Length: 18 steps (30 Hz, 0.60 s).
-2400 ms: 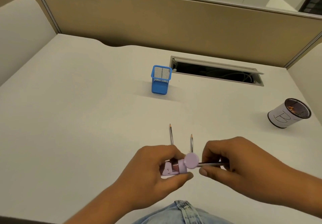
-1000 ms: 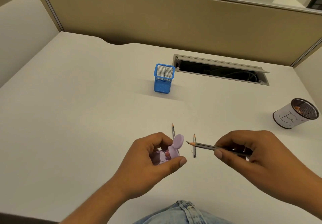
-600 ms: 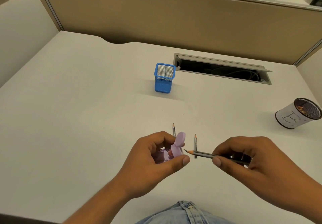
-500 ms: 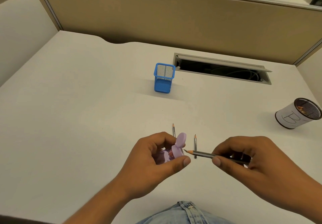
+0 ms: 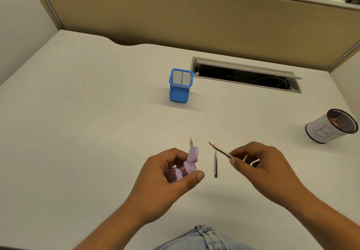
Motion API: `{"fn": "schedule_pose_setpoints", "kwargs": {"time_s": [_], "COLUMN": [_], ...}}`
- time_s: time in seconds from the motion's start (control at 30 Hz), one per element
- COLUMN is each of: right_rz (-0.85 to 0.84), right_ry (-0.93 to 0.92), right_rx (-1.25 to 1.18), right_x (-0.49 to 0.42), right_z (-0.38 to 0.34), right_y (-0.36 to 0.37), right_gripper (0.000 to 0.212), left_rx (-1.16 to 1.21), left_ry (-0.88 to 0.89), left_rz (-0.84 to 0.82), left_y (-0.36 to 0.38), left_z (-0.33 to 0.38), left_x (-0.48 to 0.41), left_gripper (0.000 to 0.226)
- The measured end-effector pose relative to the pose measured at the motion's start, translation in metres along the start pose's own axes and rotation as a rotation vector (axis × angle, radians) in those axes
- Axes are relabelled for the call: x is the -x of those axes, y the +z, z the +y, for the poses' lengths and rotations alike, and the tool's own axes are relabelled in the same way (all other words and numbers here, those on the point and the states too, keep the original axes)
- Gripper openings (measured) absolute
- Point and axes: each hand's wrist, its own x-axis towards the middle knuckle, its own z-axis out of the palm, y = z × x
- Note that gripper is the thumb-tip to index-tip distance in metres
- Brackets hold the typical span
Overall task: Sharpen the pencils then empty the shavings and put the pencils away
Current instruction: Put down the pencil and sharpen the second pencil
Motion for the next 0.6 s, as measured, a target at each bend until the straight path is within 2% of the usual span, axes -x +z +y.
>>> {"fn": "schedule_pose_setpoints", "kwargs": {"time_s": [0.23,0.4,0.6], "right_rz": [0.081,0.090,0.090], "right_ry": [0.194,0.250,0.276], "right_rx": [0.041,0.164,0.190], "right_x": [-0.054,-0.078,-0.089], "right_z": [0.056,0.084,0.093], "right_y": [0.038,0.050,0.054], "right_gripper": [0.004,0.004,0.006], "left_rx": [0.014,0.014,-0.007], "left_ry": [-0.034,-0.064,-0.101], "left_rz": [-0.021,-0.036,-0.031], "left_y": [0.003,0.006,0.010], "left_z": [-0.004,-0.009,-0.015], "left_x": [0.000,-0.001,-0.006], "left_gripper": [0.024,0.023,0.012]}}
